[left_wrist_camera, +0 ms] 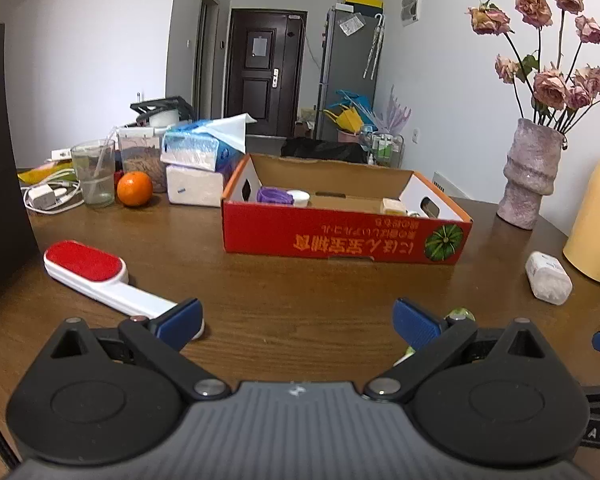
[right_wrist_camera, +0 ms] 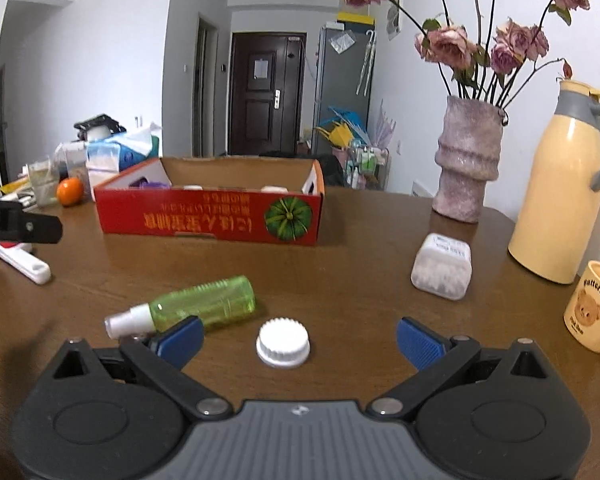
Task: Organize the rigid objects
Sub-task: 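Grasp the white round cap with the right tool while the left tool approaches the green spray bottle, then grasp the green spray bottle with the left tool while the right tool holds the white cap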
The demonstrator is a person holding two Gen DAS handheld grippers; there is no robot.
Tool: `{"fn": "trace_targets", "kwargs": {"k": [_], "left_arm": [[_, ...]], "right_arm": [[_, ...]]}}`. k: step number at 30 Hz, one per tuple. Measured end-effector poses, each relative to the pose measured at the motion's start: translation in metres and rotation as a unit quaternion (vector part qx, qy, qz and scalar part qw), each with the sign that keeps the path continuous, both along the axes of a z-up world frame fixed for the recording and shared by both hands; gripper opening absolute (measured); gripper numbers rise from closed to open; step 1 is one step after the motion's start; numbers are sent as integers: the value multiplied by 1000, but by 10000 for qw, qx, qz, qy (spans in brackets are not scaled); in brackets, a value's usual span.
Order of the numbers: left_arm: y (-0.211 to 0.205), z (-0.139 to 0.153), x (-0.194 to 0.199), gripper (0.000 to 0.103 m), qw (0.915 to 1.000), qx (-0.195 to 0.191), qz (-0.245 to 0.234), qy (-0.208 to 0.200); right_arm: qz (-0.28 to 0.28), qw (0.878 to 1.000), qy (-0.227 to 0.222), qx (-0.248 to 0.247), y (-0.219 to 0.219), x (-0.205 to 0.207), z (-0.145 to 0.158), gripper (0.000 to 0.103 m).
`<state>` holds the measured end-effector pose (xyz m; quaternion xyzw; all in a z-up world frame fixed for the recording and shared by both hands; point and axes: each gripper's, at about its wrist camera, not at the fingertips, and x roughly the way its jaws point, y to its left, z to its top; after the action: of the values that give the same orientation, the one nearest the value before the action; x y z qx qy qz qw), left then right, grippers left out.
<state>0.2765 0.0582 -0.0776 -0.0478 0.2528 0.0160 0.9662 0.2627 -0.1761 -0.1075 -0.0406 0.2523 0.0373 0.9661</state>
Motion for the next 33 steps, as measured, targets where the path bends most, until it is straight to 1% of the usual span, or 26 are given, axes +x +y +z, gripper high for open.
{"fn": "trace_targets", "kwargs": {"k": [6,8,10,12,16,17,18,19,20,21,25,28,33], "left_arm": [[1,-12,5,103,9997,-143,-102,193],[3,-15,7,103,9995,-169,-80,243],[5,-17,9,103,9994,-196,-46,271],[7,-18,11,103,9994,-207,15,293],[9,-19,11,103,9993,-241,39,280],[9,-18,11,103,9993,-238,31,269],[8,-18,10,103,9994,-231,25,256],[8,-18,10,103,9994,-225,25,251],[8,-18,10,103,9994,-221,26,250],[8,-18,10,103,9994,-227,25,255],[8,-18,11,103,9993,-237,37,275],[8,-19,11,103,9993,-239,33,273],[6,-20,14,103,9993,-220,71,278]], "right_arm": [[-14,9998,78,-185,3,14,-9,103],[-10,9997,192,-169,3,24,-14,103],[42,9992,387,-107,4,36,-20,100],[70,9981,603,-104,6,48,-26,92],[-32,9971,758,-78,6,61,-34,84],[-55,9970,763,-83,7,64,-35,81],[-53,9969,779,-93,8,66,-37,71],[-10,9971,765,-59,8,67,-37,66],[65,9971,762,1,8,67,-38,55],[129,9971,749,45,9,67,-38,39],[153,9978,648,-59,12,63,-38,39],[131,9980,621,-15,11,63,-37,39],[99,9989,449,34,8,59,-33,39]]}}
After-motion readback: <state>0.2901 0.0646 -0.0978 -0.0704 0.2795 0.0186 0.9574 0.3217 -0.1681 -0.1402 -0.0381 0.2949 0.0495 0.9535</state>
